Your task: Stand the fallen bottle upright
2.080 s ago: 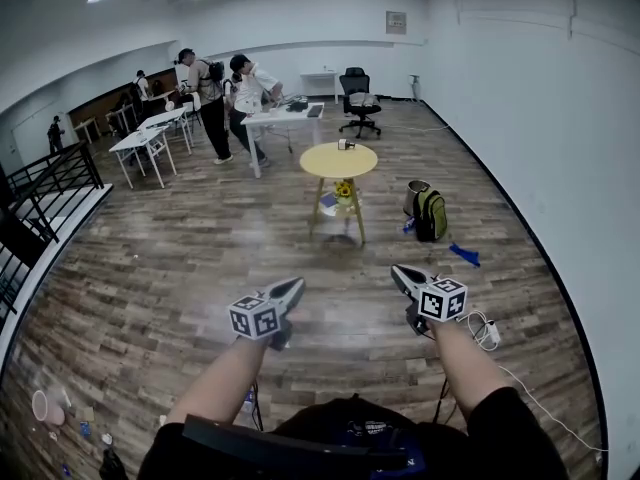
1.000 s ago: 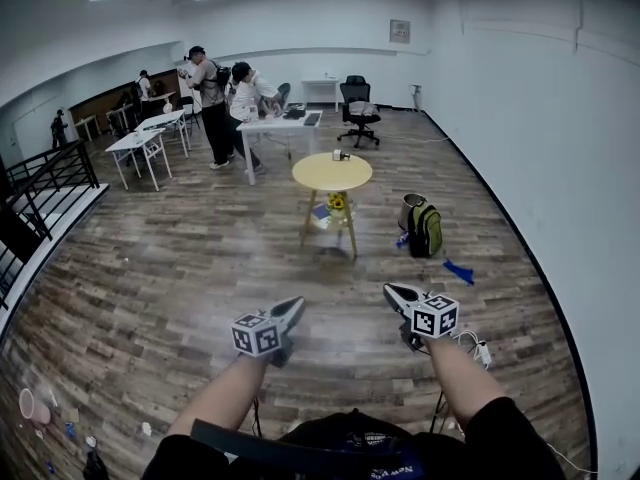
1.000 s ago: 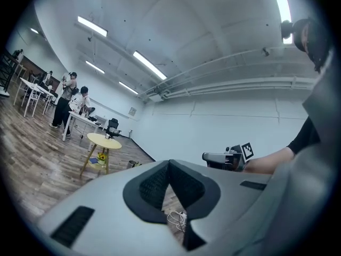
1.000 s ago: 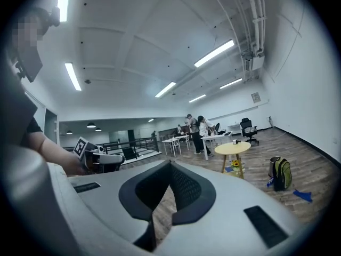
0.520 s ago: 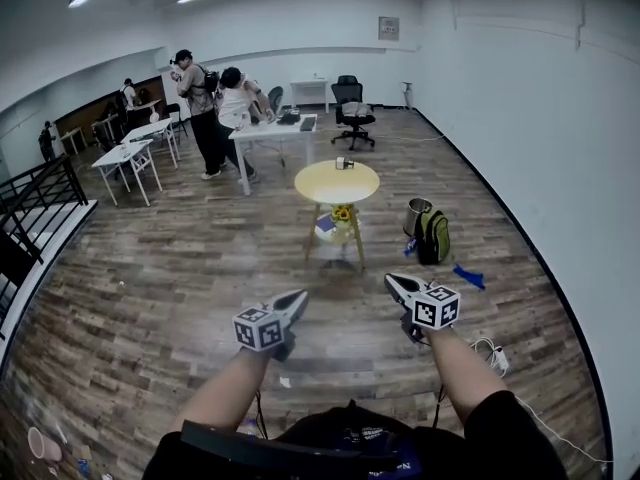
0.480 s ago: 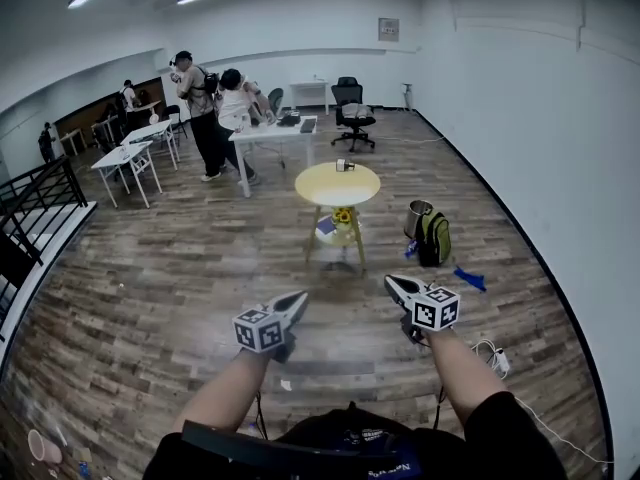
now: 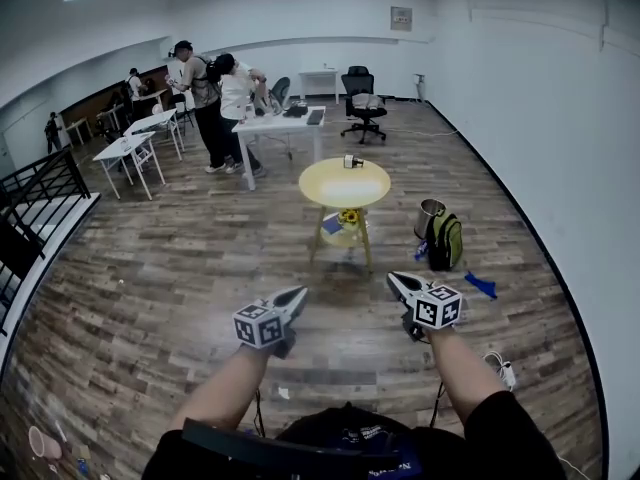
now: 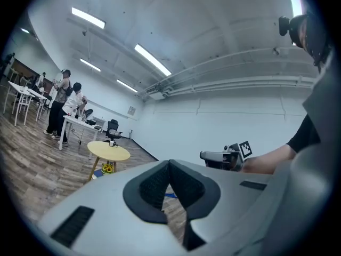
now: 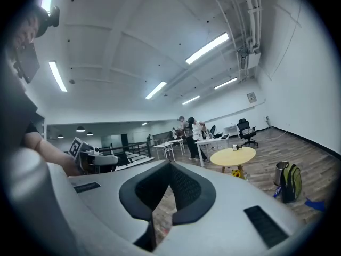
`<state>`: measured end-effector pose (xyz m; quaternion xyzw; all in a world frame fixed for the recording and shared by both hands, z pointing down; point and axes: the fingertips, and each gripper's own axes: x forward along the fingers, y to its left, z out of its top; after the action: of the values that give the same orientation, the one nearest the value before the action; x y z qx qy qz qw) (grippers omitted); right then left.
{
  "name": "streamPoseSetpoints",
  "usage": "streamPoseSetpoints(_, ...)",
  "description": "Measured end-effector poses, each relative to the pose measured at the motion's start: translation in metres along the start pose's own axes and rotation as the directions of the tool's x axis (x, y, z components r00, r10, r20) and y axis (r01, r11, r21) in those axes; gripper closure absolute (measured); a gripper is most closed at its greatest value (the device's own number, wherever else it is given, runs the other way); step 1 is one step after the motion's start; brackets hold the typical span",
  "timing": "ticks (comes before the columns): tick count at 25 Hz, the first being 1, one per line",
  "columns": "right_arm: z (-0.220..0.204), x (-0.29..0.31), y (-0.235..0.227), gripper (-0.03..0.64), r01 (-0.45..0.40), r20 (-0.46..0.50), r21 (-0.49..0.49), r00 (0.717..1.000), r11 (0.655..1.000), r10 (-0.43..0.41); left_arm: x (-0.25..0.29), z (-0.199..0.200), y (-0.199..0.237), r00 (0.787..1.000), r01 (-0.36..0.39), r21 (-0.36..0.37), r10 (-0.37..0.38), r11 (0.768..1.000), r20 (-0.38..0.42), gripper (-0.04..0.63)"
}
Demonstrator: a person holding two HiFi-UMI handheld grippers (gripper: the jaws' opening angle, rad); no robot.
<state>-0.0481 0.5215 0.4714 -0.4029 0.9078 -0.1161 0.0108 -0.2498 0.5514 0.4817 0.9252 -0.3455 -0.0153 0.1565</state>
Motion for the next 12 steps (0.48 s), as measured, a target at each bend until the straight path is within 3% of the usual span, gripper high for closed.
streamPoseSetpoints(7, 0.05, 0.034, -0.135, 0.598, -0.07, -0.021, -0.028, 0.997, 0.997, 0.07, 0.139, 0.037, 0.022, 0.998, -0.053, 0.01, 0.052, 0.999, 0.021, 0.592)
streamPoseSetpoints(12, 0.073, 0.068, -0.21, 0.598, -0.098, -0.041, -0.044, 0.995, 0.994, 0.096, 0.215, 0.054, 0.049, 0.996, -0.07, -0.021, 0.072, 0.997, 0.051, 0.592)
